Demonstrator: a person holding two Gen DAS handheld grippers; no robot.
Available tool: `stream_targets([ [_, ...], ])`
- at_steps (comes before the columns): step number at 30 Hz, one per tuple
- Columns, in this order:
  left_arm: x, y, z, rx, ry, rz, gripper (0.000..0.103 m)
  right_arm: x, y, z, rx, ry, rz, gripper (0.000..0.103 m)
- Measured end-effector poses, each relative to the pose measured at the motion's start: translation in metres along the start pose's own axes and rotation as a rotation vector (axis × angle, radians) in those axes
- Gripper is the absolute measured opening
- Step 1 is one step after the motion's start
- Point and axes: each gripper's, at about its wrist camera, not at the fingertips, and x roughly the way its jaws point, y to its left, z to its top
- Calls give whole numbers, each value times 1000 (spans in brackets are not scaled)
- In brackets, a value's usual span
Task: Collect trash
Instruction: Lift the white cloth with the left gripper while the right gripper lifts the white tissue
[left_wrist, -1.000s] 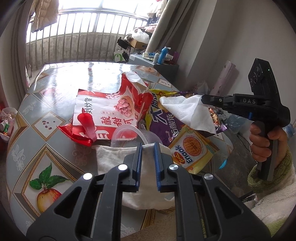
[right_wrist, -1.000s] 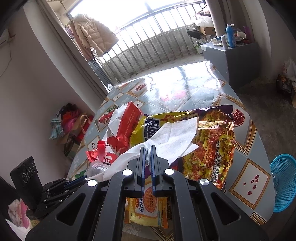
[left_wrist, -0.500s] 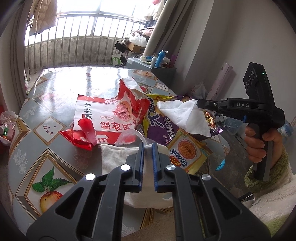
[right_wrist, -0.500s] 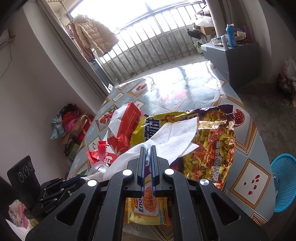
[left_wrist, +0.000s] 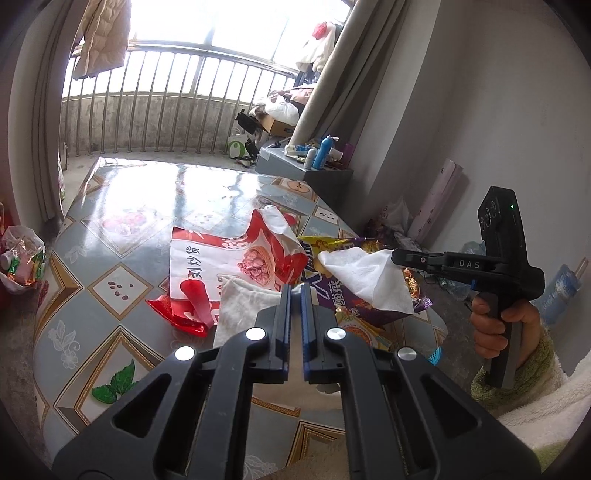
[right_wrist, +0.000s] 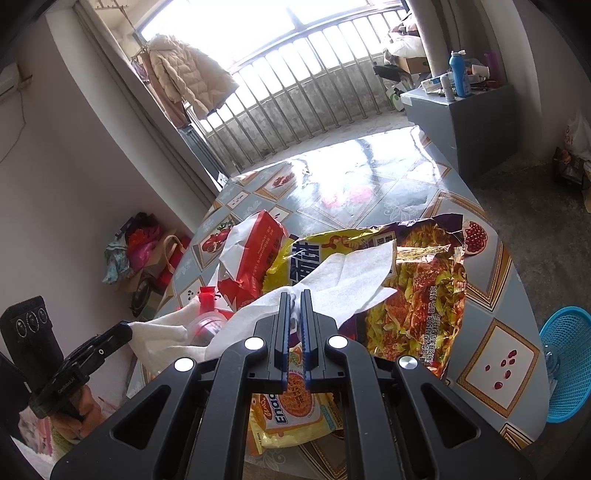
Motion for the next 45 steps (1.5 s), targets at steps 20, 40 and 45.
stream_targets([
  [20, -26, -26, 64, 31, -180, -27, 3, -72, -3, 29, -18, -217, 66, 4],
  [40, 4, -43, 51, 49, -100, -26, 3, -12, -66, -70, 161, 133, -58, 36],
  [45, 7, -43, 51, 51, -92, -36, 3, -2, -68, -80, 183, 174, -33, 36],
])
